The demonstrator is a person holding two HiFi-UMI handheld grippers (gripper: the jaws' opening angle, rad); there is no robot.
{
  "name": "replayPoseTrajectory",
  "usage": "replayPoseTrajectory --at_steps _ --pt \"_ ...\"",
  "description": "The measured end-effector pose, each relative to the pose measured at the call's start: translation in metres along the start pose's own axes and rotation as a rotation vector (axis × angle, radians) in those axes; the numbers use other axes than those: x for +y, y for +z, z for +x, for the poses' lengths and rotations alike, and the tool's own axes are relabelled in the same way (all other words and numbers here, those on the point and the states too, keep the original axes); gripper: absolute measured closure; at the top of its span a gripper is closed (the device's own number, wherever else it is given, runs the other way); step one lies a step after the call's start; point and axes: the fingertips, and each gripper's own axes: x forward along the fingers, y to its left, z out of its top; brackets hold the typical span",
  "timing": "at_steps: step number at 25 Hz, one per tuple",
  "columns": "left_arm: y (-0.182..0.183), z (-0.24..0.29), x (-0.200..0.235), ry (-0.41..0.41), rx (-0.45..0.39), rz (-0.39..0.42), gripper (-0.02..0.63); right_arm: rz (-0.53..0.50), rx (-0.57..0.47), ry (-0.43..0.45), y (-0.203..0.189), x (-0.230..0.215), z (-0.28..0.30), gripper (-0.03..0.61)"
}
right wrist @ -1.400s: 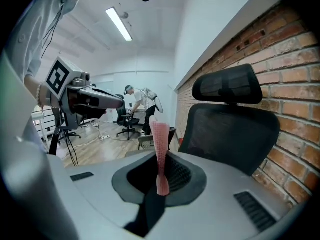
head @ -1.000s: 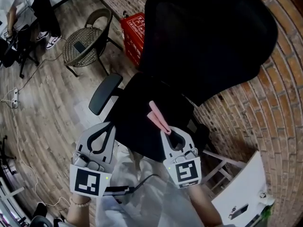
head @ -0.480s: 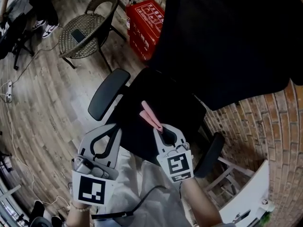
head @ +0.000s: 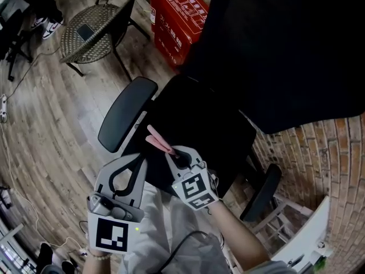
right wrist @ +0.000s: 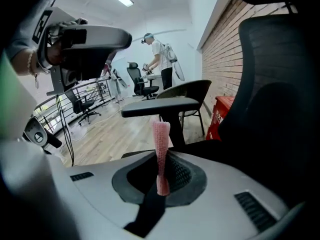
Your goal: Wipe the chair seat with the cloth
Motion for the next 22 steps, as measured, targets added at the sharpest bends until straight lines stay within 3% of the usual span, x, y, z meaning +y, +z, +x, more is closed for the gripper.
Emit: replayPoseTrajectory --at_steps 11,22 --pt "-0.042 0.020 0.022 0.032 0.063 -0.075 0.595 -0.120 0.075 0.156 -0.027 0.016 0.088 0.523" --pt "-0.054 0.046 0.019 0.012 0.072 -0.088 0.595 -0.059 0.129 0.086 -0.052 -0.038 0.125 0.523"
